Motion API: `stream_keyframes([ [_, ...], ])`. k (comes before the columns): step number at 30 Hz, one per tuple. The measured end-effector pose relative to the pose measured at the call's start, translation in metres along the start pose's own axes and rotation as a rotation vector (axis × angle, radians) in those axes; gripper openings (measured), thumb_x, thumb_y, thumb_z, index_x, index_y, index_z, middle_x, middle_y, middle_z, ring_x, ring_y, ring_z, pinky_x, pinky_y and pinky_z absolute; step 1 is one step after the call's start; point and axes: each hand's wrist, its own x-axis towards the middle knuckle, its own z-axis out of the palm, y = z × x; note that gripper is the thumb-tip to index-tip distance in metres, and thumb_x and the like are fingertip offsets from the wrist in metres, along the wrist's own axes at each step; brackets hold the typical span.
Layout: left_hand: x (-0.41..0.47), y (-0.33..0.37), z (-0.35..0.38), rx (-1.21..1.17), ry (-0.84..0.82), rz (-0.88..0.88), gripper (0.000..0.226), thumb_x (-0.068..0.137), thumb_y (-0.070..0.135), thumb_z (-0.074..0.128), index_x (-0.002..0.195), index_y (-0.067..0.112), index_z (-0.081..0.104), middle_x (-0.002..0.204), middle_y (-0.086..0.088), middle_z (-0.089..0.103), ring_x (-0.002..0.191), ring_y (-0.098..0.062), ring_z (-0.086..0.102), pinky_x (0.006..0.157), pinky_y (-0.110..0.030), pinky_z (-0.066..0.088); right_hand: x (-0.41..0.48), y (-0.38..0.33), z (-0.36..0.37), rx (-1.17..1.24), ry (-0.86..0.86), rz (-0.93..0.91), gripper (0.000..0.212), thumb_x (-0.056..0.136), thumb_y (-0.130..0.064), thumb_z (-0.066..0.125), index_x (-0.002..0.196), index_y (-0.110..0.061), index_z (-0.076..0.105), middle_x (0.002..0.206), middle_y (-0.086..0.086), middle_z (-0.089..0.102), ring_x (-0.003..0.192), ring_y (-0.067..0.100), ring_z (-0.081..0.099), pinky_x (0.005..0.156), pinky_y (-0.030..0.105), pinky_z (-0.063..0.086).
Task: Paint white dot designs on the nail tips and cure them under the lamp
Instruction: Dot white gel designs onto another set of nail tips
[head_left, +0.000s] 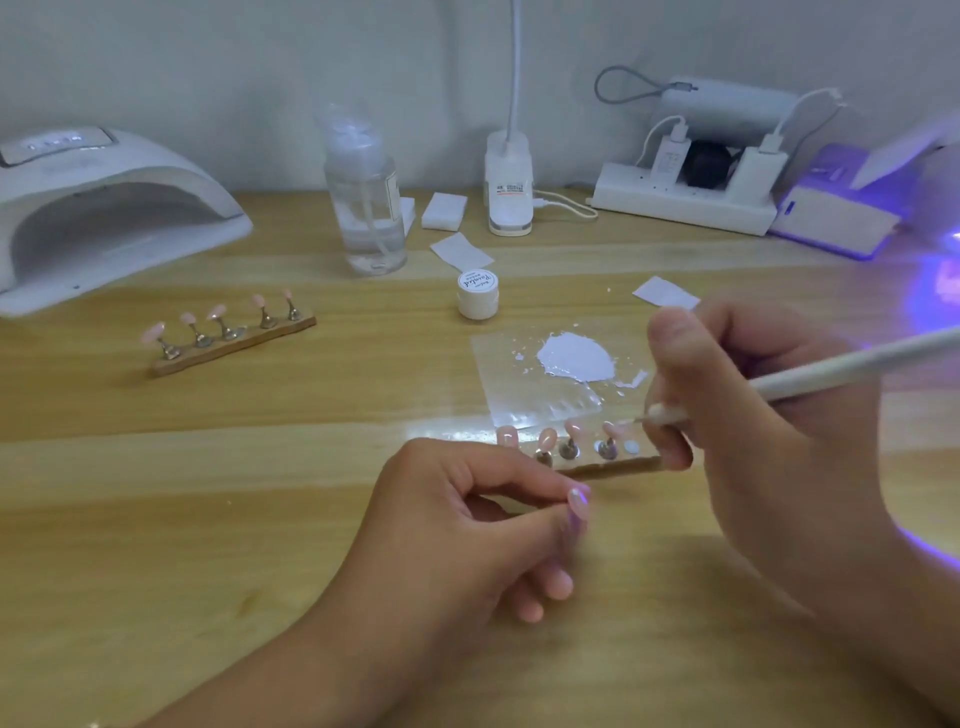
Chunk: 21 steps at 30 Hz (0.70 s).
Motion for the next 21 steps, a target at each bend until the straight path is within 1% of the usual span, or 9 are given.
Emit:
stream_keyframes([
  [2,-0.001,0.000,0.000,0.004,-0.002,0.007,0.003,0.076,0.006,0.081,0.075,0.009,0.079,0.067,-0.018,0.073,0.047,-0.019,0.066,0.041,-0.025,0.050,-0.020,-0.004,0.004,0.050,-0.009,-0.022,0.038,0.095,-0.031,0.058,0.059,-0.021,0.049,0.046,-0.016,0.049,0.034,0.020,0.048,0.043,0.020,0.038],
  [4,0.000,0.000,0.000,0.007,-0.007,0.013,0.004,0.076,0.007,0.081,0.076,0.010,0.079,0.070,-0.017,0.074,0.047,-0.019,0.066,0.041,-0.024,0.050,-0.027,-0.004,0.006,0.041,-0.025,-0.024,0.036,0.096,-0.033,0.058,0.062,-0.022,0.052,0.049,-0.017,0.054,0.036,0.023,0.054,0.041,0.024,0.041],
  [7,0.000,0.000,-0.001,-0.006,-0.027,0.022,0.003,0.075,0.008,0.080,0.078,0.007,0.079,0.074,-0.011,0.076,0.048,-0.017,0.066,0.041,-0.024,0.049,-0.026,-0.004,0.009,0.040,-0.041,0.016,0.033,0.090,-0.024,0.062,0.060,-0.016,0.053,0.046,-0.014,0.054,0.034,0.026,0.053,0.038,0.027,0.040],
  [10,0.000,-0.001,-0.001,-0.003,-0.032,0.039,0.005,0.075,0.009,0.080,0.078,0.006,0.079,0.074,-0.011,0.076,0.047,-0.016,0.065,0.041,-0.023,0.049,-0.028,-0.002,0.011,0.050,-0.047,0.050,0.035,0.088,-0.021,0.062,0.057,-0.012,0.049,0.044,-0.010,0.053,0.033,0.029,0.051,0.034,0.031,0.038],
  [13,-0.001,-0.002,0.000,-0.004,-0.022,0.052,0.011,0.070,0.015,0.080,0.078,0.008,0.080,0.070,-0.012,0.075,0.045,-0.016,0.065,0.041,-0.022,0.049,-0.030,-0.001,0.011,0.078,-0.056,0.074,0.037,0.088,-0.020,0.062,0.056,-0.012,0.045,0.043,0.000,0.055,0.033,0.026,0.051,0.037,0.026,0.039],
  [15,-0.001,-0.001,0.001,0.000,-0.019,0.058,0.012,0.068,0.016,0.080,0.077,0.009,0.080,0.069,-0.011,0.075,0.045,-0.016,0.065,0.040,-0.022,0.048,-0.030,0.000,0.011,0.095,-0.071,0.089,0.037,0.088,-0.016,0.066,0.057,-0.012,0.047,0.044,0.006,0.057,0.033,0.022,0.052,0.039,0.022,0.040],
  [17,0.000,-0.002,0.000,0.003,-0.024,0.061,0.007,0.071,0.012,0.080,0.076,0.007,0.079,0.071,-0.012,0.075,0.046,-0.017,0.065,0.040,-0.023,0.048,-0.030,0.001,0.012,0.105,-0.086,0.105,0.038,0.089,-0.010,0.067,0.057,-0.010,0.047,0.043,0.008,0.057,0.033,0.019,0.053,0.040,0.020,0.040],
  [21,0.000,-0.003,0.000,0.011,-0.027,0.067,0.004,0.072,0.008,0.080,0.075,0.005,0.079,0.071,-0.012,0.075,0.046,-0.018,0.065,0.040,-0.023,0.048,-0.029,0.003,0.013,0.097,-0.099,0.112,0.036,0.090,-0.007,0.062,0.058,-0.007,0.046,0.043,0.007,0.057,0.034,0.019,0.054,0.040,0.019,0.041],
])
